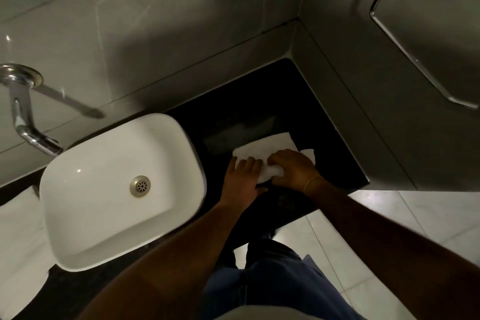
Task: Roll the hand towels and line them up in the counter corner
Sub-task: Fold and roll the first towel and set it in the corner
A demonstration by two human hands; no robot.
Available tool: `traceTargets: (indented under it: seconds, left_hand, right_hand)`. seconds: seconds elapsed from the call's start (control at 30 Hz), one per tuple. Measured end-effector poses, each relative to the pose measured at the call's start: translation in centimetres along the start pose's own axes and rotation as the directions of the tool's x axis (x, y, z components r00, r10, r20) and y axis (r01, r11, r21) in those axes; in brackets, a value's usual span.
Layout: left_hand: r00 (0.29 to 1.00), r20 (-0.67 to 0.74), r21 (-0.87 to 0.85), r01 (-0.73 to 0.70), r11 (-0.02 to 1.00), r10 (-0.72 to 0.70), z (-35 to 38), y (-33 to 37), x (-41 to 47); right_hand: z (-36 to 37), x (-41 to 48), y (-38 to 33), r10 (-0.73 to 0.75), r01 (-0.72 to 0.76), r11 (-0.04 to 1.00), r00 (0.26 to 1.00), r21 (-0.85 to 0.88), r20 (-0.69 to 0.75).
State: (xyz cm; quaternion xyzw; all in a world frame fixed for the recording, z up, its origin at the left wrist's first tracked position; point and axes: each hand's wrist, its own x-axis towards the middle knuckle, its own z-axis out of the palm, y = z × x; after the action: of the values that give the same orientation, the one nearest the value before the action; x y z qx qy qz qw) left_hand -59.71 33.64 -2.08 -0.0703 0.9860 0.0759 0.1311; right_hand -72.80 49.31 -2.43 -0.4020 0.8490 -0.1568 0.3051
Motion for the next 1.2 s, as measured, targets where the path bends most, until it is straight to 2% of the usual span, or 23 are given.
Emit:
traceTargets:
  seconds: [0.1,0.17,0.2,0.27,0.33,0.37,0.43,0.5,0.57,0.63,0.7,0.73,0.77,0.8,0.83,0.87,0.9,0.93,0.97,1.03,1.2]
  left_hand:
    - [1.0,0.002,0.008,-0.006,1.0,0.006,0.4,-0.5,-0.1]
    - [1.0,0.008,-0.03,-0.003,1.0,0.004,0.3,-0.8,0.1]
    - [1.0,0.025,-0.039,0.007,0.999,-0.006,0.1,-1.0,0.4]
    - [0.992,0.12,-0.041,0.035,0.999,-0.03,-0.4,-1.2,1.5]
    - [0.975,0.216,-0.098,0.072,0.993,-0.05,-0.8,-1.6,2.8]
    - [0.968,0.243,-0.162,0.106,0.981,-0.065,-0.9,-2.0,3.2]
    - [0.953,0.29,-0.344,0.193,0.919,-0.092,-1.1,-3.1,3.5]
    - [0.949,0.298,-0.468,0.241,0.85,-0.104,-1.3,-3.9,3.6]
    - [0.967,0.232,-0.441,0.205,0.874,-0.11,-1.5,-3.9,3.7]
    - [0.983,0.116,-0.299,0.174,0.938,-0.146,-1.3,-3.3,3.8]
    - [0.959,0.002,-0.26,0.273,0.926,-0.282,-1.0,-2.0,3.3]
    - [0.918,-0.064,-0.316,0.353,0.881,-0.391,-0.8,-1.3,2.7]
    - [0.847,-0.124,-0.421,0.427,0.801,-0.516,-0.6,-0.5,2.0]
    - [0.755,-0.144,-0.543,0.481,0.688,-0.64,-0.3,0.2,1.5]
    - [0.659,-0.077,-0.689,0.507,0.518,-0.748,0.0,0.9,1.2]
    - [0.592,0.089,-0.821,0.499,0.277,-0.801,0.2,1.5,1.3]
    - [0.557,0.31,-0.876,0.482,-0.003,-0.771,0.3,1.9,1.7]
    - [0.553,0.493,-0.847,0.482,-0.225,-0.672,0.3,2.3,2.3]
    - [0.572,0.589,-0.803,0.489,-0.34,-0.571,0.1,2.4,2.7]
    - [0.605,0.64,-0.768,0.481,-0.423,-0.474,0.1,2.3,3.1]
    - [0.657,0.619,-0.777,0.433,-0.458,-0.43,0.3,1.5,3.0]
  right_hand:
    - [-0.3,0.2,0.1,0.136,-0.164,0.954,0.983,0.25,0.127]
    - [-0.3,0.4,0.1,0.16,-0.2,0.918,0.977,0.343,0.142]
    - [-0.2,0.4,0.0,0.151,-0.171,0.937,0.984,0.305,0.09]
    - [0.6,0.1,-0.4,0.108,-0.086,0.986,0.983,0.144,-0.146]
    - [1.4,-0.5,-0.7,-0.025,0.021,1.0,0.93,-0.015,-0.366]
    - [1.7,-0.7,-0.6,-0.095,0.063,0.993,0.92,-0.095,-0.381]
    - [2.0,-1.1,-0.2,-0.115,0.064,0.974,0.967,-0.217,-0.227]
    - [1.4,-0.4,0.0,-0.045,0.022,0.968,0.995,-0.248,-0.088]
    - [0.5,1.0,-0.4,0.014,-0.024,0.985,0.998,-0.169,-0.058]
    - [-0.7,2.4,-1.3,0.083,-0.084,0.989,0.996,-0.119,-0.01]
    - [-1.6,3.3,-2.1,0.148,-0.146,0.987,0.989,-0.061,0.018]
    - [-1.8,3.6,-2.3,0.17,-0.168,0.984,0.985,-0.054,0.028]
    - [-1.8,4.0,-2.4,0.195,-0.192,0.98,0.979,-0.058,0.059]
    - [-1.7,4.4,-2.5,0.219,-0.213,0.975,0.97,-0.066,0.109]
    - [-1.5,4.6,-2.6,0.244,-0.235,0.969,0.957,-0.069,0.159]
    - [-1.3,4.7,-2.5,0.262,-0.256,0.965,0.948,-0.058,0.181]
    - [-1.1,4.6,-2.5,0.281,-0.282,0.959,0.944,-0.021,0.173]
    - [-0.7,4.3,-2.4,0.294,-0.303,0.952,0.945,0.042,0.143]
    - [-0.3,3.9,-2.3,0.311,-0.323,0.941,0.943,0.103,0.115]
    - [0.5,3.4,-2.3,0.333,-0.344,0.925,0.939,0.161,0.09]
    - [2.5,2.1,-2.5,0.353,-0.353,0.934,0.935,0.057,0.006]
